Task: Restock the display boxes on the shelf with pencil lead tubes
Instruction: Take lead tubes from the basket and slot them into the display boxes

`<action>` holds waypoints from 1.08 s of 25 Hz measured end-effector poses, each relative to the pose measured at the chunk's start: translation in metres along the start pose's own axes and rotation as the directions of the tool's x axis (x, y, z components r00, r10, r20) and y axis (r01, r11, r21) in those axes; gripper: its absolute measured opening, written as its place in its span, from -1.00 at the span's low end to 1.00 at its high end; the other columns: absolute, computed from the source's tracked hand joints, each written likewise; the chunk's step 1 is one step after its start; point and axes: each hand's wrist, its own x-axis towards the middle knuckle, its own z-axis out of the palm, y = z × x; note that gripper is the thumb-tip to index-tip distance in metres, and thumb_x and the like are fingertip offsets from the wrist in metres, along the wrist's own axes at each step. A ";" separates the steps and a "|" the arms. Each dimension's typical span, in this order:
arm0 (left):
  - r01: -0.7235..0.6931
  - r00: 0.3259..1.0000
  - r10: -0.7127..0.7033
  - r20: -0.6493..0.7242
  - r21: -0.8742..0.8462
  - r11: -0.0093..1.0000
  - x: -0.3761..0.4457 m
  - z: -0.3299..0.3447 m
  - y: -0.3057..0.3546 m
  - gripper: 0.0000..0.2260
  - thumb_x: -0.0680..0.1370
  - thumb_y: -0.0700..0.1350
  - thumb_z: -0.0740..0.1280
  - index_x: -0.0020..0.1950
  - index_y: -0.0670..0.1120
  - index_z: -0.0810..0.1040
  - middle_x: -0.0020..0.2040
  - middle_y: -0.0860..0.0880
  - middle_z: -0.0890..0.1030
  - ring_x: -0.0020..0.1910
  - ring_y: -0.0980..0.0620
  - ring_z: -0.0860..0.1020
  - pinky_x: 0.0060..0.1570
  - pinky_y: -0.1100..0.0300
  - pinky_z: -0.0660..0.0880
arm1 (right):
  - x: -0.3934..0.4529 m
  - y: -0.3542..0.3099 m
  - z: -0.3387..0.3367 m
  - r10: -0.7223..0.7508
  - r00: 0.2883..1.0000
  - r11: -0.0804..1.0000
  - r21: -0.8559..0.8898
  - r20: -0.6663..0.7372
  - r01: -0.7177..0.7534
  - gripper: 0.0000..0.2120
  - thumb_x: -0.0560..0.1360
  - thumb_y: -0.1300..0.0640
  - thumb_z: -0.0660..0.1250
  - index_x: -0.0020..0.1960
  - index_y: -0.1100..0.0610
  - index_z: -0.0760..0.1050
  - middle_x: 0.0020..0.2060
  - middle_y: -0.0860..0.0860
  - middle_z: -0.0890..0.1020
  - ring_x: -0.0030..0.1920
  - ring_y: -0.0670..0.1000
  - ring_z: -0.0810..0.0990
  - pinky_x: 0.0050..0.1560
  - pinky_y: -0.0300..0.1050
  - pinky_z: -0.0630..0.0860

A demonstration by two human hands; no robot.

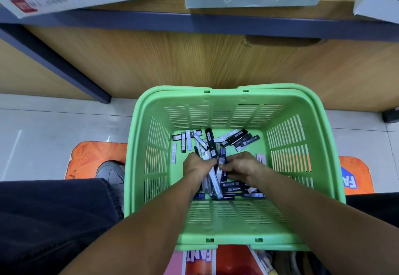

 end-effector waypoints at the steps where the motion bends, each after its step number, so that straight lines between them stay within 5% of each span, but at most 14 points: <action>1: 0.006 1.000 -0.004 0.023 -0.051 0.999 0.001 0.000 -0.002 -0.64 0.46 0.07 0.50 -0.04 -0.16 0.46 -0.19 -0.08 0.54 -0.23 -0.05 0.53 -0.26 0.14 0.47 | 0.000 0.001 0.003 -0.006 1.000 1.000 0.017 0.028 0.005 -0.67 0.37 0.40 0.55 0.10 0.25 0.60 -0.03 0.12 0.73 0.09 0.10 0.66 -0.07 -0.06 0.63; 7: -0.005 1.000 0.005 0.002 0.040 0.999 -0.009 0.010 0.003 -0.28 0.36 0.32 0.47 0.28 -0.17 0.43 0.28 -0.13 0.42 0.31 -0.15 0.41 0.21 -0.02 0.52 | 0.004 0.005 0.012 -0.054 0.998 0.998 -0.008 0.041 0.054 -0.80 0.45 0.51 0.40 0.00 0.28 0.62 -0.06 0.14 0.72 0.04 0.12 0.69 -0.03 -0.05 0.68; 10: 0.012 0.999 -0.008 0.036 -0.109 0.994 -0.011 0.005 0.006 -0.08 0.29 0.28 0.58 0.43 -0.20 0.33 0.38 -0.18 0.43 0.35 -0.17 0.45 0.25 0.04 0.52 | 0.000 0.006 0.012 -0.130 0.990 0.988 -0.073 0.062 0.135 -0.81 0.44 0.54 0.38 -0.12 0.28 0.59 -0.22 0.16 0.69 -0.16 0.08 0.70 -0.18 -0.16 0.65; 13: 0.041 0.995 -0.013 0.102 -0.281 0.959 -0.015 -0.003 0.004 -0.03 0.32 0.13 0.63 0.54 -0.19 0.20 0.45 -0.15 0.43 0.38 -0.15 0.45 0.24 0.11 0.47 | -0.004 0.005 0.009 -0.173 0.970 0.984 -0.013 0.173 0.178 -0.82 0.41 0.55 0.40 -0.10 0.32 0.61 -0.25 0.15 0.69 -0.14 0.06 0.70 -0.12 -0.20 0.62; 16: 0.127 0.976 -0.033 0.213 -0.443 0.888 -0.017 -0.010 0.002 -0.15 0.32 -0.05 0.66 0.44 -0.20 0.26 0.30 -0.11 0.51 0.20 -0.10 0.51 0.19 0.06 0.51 | -0.007 0.000 0.001 -0.150 0.958 0.989 0.045 0.246 0.143 -0.72 0.40 0.57 0.40 0.01 0.31 0.65 -0.13 0.17 0.73 -0.03 0.07 0.71 0.03 -0.15 0.63; 21: 0.189 0.951 -0.040 0.308 -0.473 0.860 -0.008 -0.007 0.001 -0.10 -0.05 0.01 0.69 0.17 -0.19 0.40 0.15 -0.22 0.64 0.13 -0.21 0.63 0.13 -0.17 0.58 | -0.019 -0.013 -0.009 -0.152 0.955 0.986 -0.031 0.255 0.165 -0.59 0.41 0.59 0.35 0.15 0.27 0.65 0.00 0.17 0.73 0.06 0.13 0.71 0.05 -0.08 0.64; 27: 0.107 0.957 0.053 0.286 -0.516 0.850 -0.030 -0.024 0.016 0.11 0.18 -0.13 0.64 0.60 -0.09 0.10 0.41 -0.22 0.46 0.37 -0.23 0.46 0.34 -0.21 0.43 | -0.040 -0.031 -0.004 -0.267 0.939 0.892 -0.312 0.218 0.326 -0.73 0.48 0.50 0.35 0.08 0.26 0.67 -0.09 0.12 0.74 -0.12 0.02 0.68 -0.09 -0.20 0.62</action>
